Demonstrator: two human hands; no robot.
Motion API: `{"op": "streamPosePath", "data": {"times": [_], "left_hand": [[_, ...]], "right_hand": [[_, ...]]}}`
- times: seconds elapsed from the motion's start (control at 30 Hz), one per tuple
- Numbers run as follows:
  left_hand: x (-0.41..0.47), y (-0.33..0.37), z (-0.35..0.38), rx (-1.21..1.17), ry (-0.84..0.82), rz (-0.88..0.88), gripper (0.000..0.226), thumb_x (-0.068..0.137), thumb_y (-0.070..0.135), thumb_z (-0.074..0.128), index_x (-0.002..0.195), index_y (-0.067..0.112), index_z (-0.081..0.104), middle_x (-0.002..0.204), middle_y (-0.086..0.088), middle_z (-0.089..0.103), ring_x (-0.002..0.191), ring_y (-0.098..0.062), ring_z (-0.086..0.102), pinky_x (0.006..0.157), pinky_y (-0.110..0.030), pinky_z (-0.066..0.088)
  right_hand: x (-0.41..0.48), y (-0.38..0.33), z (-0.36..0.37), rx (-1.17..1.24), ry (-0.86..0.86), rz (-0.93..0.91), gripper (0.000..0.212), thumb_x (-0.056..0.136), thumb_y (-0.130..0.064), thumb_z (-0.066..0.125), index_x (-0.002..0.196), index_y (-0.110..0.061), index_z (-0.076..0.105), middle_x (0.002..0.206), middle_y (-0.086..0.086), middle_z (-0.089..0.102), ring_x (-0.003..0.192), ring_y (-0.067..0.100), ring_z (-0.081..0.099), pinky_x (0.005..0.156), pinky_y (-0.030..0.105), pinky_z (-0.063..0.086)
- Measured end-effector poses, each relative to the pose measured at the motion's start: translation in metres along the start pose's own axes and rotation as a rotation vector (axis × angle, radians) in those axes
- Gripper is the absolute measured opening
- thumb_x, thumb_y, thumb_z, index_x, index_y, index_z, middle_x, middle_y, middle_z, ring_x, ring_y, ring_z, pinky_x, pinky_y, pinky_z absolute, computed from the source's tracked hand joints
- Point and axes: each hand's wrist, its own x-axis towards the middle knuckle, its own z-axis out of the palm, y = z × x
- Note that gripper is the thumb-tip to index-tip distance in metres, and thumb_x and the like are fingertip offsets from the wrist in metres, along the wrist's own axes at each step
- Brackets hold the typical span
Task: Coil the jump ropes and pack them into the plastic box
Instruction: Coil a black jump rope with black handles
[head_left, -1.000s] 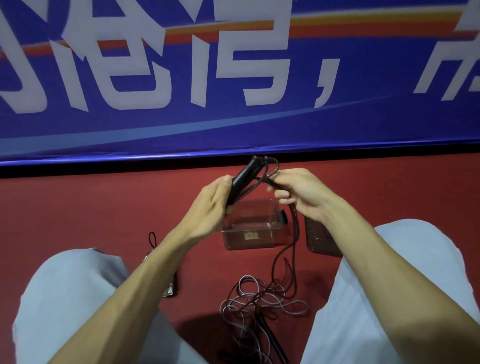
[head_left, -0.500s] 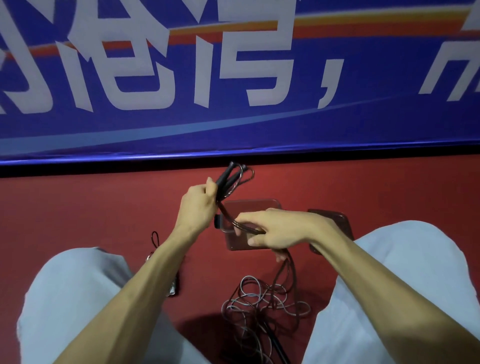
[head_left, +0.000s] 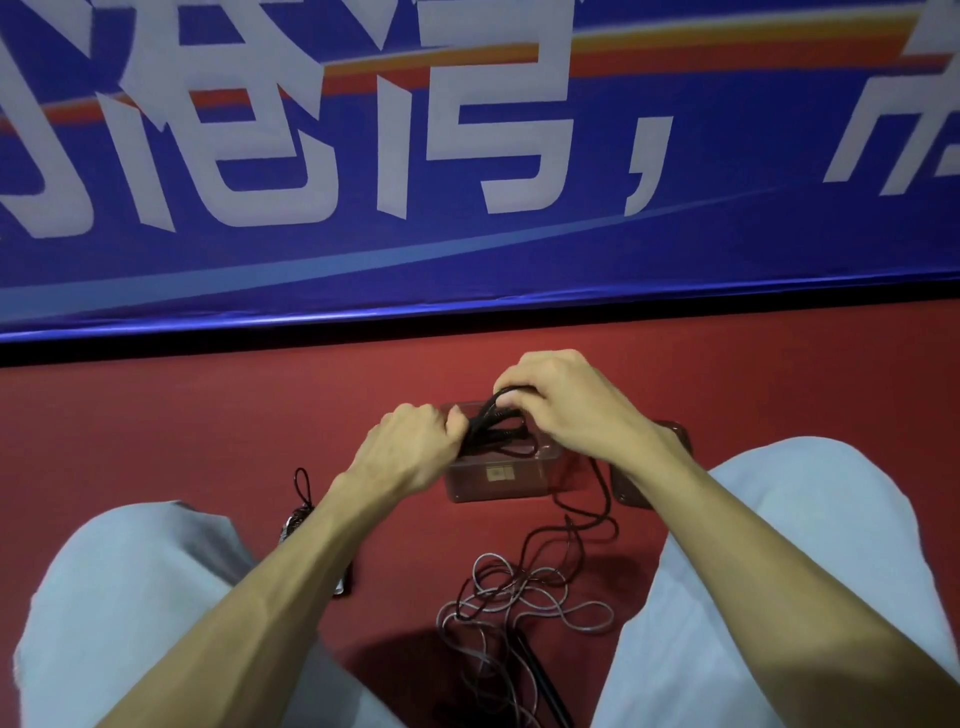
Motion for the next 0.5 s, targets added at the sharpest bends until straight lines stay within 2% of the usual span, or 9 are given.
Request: {"op": "streamPosePath", "data": {"times": [0.1, 0.17, 0.23, 0.33, 0.43, 0.5], "left_hand": [[-0.010, 0.009, -0.004, -0.008, 0.020, 0.052, 0.056, 0.102, 0.041, 0.027, 0.054, 0.014, 0.035, 0.066, -0.014, 0.044, 0.070, -0.040, 0.048, 0.067, -0.037, 0.038], [-0.012, 0.009, -0.006, -0.030, 0.023, 0.092, 0.056, 0.103, 0.039, 0.026, 0.053, 0.016, 0.034, 0.059, -0.009, 0.042, 0.066, -0.037, 0.048, 0.066, -0.036, 0.038], [-0.013, 0.007, -0.009, -0.045, 0.042, 0.147, 0.054, 0.104, 0.037, 0.025, 0.053, 0.018, 0.033, 0.056, -0.005, 0.040, 0.061, -0.033, 0.046, 0.064, -0.035, 0.035], [-0.013, 0.001, -0.013, -0.056, 0.052, 0.199, 0.051, 0.104, 0.034, 0.027, 0.056, 0.018, 0.036, 0.062, 0.002, 0.043, 0.060, -0.027, 0.046, 0.063, -0.033, 0.033], [-0.011, -0.004, -0.011, -0.099, 0.045, 0.227, 0.051, 0.103, 0.034, 0.027, 0.057, 0.017, 0.040, 0.072, 0.006, 0.044, 0.066, -0.027, 0.051, 0.068, -0.032, 0.036], [-0.010, -0.003, -0.010, -0.117, 0.052, 0.220, 0.053, 0.103, 0.036, 0.027, 0.055, 0.017, 0.039, 0.073, 0.006, 0.044, 0.068, -0.028, 0.052, 0.069, -0.033, 0.037]], "right_hand": [[0.002, 0.004, 0.007, 0.015, 0.061, 0.112, 0.017, 0.093, -0.029, 0.061, 0.100, -0.019, 0.074, 0.090, -0.003, 0.065, 0.090, 0.017, 0.057, 0.083, 0.035, 0.047], [0.004, 0.005, 0.011, 0.078, 0.060, 0.169, 0.015, 0.094, -0.030, 0.060, 0.096, -0.022, 0.073, 0.084, -0.008, 0.061, 0.085, 0.013, 0.054, 0.078, 0.031, 0.044], [0.005, 0.005, 0.015, 0.169, -0.012, 0.229, 0.014, 0.096, -0.028, 0.057, 0.087, -0.027, 0.067, 0.076, -0.011, 0.059, 0.076, 0.011, 0.053, 0.069, 0.027, 0.040], [0.007, 0.003, 0.020, 0.289, -0.113, 0.267, 0.024, 0.098, -0.026, 0.053, 0.075, -0.030, 0.056, 0.068, -0.011, 0.056, 0.066, 0.010, 0.052, 0.061, 0.025, 0.039], [0.007, 0.001, 0.021, 0.439, -0.131, 0.272, 0.026, 0.099, -0.025, 0.053, 0.073, -0.028, 0.057, 0.062, -0.011, 0.051, 0.053, -0.001, 0.048, 0.053, 0.019, 0.042], [0.009, 0.004, 0.022, 0.445, -0.112, 0.243, 0.025, 0.098, -0.027, 0.054, 0.074, -0.029, 0.059, 0.065, -0.013, 0.054, 0.057, -0.003, 0.046, 0.061, 0.024, 0.041]]}}
